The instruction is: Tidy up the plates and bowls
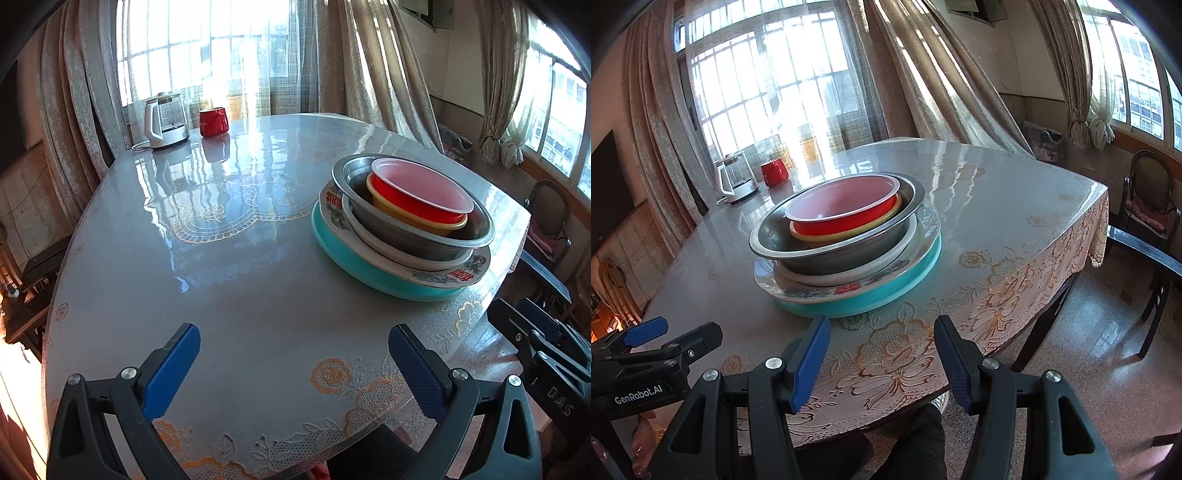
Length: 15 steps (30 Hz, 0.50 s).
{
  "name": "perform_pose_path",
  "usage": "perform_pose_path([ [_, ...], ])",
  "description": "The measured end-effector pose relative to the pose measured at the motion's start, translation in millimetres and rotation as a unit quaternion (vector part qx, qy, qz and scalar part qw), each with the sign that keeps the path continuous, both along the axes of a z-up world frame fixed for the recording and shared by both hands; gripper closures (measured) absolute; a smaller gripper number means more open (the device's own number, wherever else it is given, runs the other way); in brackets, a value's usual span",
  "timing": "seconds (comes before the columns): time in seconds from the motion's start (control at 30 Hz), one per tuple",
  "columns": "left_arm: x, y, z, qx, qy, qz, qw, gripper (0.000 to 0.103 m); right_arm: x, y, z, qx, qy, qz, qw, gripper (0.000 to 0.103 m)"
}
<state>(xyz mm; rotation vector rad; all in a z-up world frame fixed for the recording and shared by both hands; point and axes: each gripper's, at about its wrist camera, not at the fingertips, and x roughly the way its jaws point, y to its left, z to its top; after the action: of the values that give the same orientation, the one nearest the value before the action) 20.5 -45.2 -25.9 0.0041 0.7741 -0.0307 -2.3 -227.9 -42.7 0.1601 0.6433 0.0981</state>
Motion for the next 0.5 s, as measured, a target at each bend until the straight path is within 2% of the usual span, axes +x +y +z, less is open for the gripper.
perform_pose_path([
  [0.5,0.5,-4.7,-0.8,0.015,-0.003,-0.005,0.9999,0.0,1.1,0.0,-0.7,0.001,0.006,0.005,1.0,0.044],
])
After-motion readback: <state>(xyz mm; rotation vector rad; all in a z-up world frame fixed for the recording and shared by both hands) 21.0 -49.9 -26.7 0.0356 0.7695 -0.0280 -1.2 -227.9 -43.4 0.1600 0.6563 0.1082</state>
